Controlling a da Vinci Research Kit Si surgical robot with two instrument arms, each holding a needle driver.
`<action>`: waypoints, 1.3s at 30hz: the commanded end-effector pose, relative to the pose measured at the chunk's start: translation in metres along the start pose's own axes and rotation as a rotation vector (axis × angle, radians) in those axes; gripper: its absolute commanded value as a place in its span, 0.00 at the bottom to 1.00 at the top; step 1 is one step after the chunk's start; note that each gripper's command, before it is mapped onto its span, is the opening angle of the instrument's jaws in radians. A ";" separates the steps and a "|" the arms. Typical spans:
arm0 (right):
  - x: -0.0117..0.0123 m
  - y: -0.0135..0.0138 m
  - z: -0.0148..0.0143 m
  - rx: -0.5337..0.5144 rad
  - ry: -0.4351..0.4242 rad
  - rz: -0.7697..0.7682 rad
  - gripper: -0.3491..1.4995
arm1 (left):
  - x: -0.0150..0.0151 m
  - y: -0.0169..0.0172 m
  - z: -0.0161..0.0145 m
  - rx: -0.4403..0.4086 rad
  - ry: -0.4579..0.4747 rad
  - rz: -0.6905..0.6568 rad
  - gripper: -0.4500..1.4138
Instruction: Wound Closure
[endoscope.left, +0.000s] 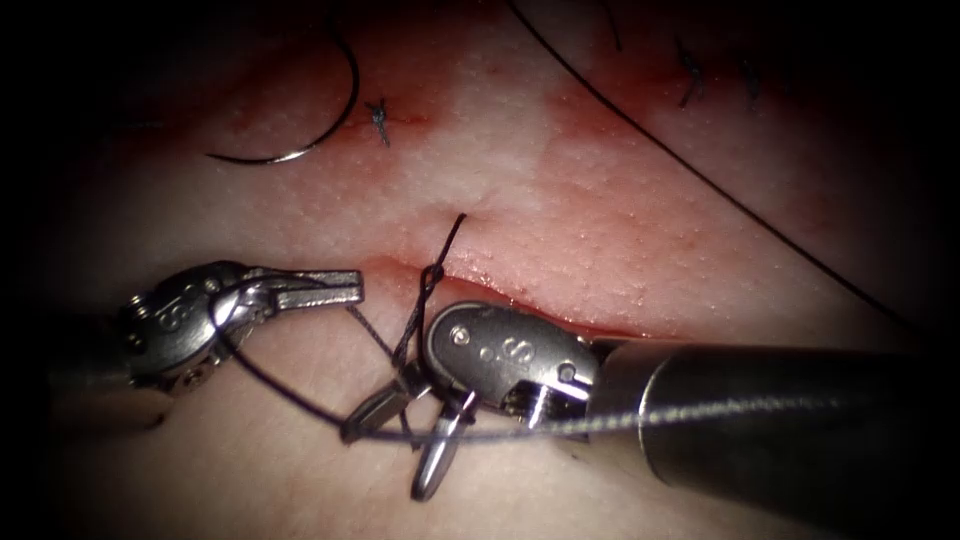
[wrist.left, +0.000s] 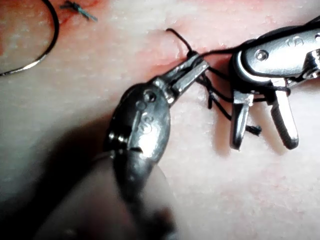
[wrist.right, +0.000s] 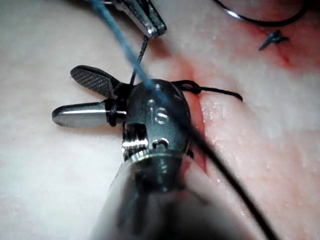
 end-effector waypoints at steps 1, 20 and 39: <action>-0.0012 0.0008 0.0008 -0.004 -0.027 -0.033 0.82 | -0.0007 0.0002 0.0005 -0.003 0.001 -0.001 0.00; -0.0014 0.0021 0.0002 -0.033 -0.226 -0.238 0.00 | -0.0001 0.0032 0.0007 -0.023 -0.005 -0.009 0.00; 0.0003 0.0026 -0.0014 -0.064 -0.057 -0.237 0.00 | -0.0008 0.0070 -0.0014 -0.046 -0.035 0.005 0.00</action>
